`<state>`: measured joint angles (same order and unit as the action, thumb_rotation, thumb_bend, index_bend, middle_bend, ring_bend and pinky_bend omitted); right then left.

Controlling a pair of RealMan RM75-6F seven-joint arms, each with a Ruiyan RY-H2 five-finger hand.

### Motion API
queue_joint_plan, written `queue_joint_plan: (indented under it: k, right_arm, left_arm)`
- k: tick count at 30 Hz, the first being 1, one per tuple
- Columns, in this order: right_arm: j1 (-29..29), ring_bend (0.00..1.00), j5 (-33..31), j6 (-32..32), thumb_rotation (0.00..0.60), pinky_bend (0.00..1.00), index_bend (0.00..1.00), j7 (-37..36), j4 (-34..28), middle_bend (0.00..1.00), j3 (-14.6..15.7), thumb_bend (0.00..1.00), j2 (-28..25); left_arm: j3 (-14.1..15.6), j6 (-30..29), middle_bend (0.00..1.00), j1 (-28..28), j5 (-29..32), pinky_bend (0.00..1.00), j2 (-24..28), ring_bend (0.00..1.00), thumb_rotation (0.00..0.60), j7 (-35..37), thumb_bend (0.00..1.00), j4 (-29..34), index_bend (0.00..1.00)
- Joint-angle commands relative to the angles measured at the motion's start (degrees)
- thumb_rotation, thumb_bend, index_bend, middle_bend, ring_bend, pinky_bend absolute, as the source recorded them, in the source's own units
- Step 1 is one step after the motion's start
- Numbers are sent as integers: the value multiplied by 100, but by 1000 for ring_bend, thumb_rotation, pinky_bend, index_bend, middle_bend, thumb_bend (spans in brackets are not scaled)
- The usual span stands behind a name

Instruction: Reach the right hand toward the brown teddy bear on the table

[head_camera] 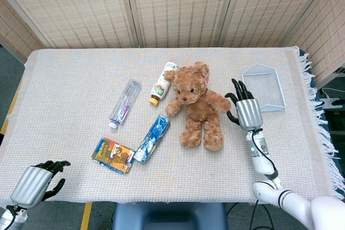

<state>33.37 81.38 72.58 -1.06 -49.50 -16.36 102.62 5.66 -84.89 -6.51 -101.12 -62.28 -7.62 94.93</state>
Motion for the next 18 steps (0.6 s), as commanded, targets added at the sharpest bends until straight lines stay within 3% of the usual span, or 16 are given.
queue_joint_plan:
  k: [1, 13, 18]
  right_arm:
    - [164, 0, -26, -2, 600, 313, 391, -147, 392, 14, -27, 184, 253]
    - [366, 0, -47, -12, 600, 320, 402, -369, 1136, 14, 28, 184, 656]
    - [402, 0, -40, 59, 600, 332, 486, -582, 1452, 14, 67, 197, 800]
  left_arm:
    - [4, -11, 467, 3, -18, 669, -3, 447, 600, -3, 385, -23, 330]
    - [8, -11, 467, 3, -19, 669, 6, 447, 600, 43, 385, -15, 330]
    - [9, -37, 467, 8, -47, 669, 12, 447, 600, 47, 385, -7, 330]
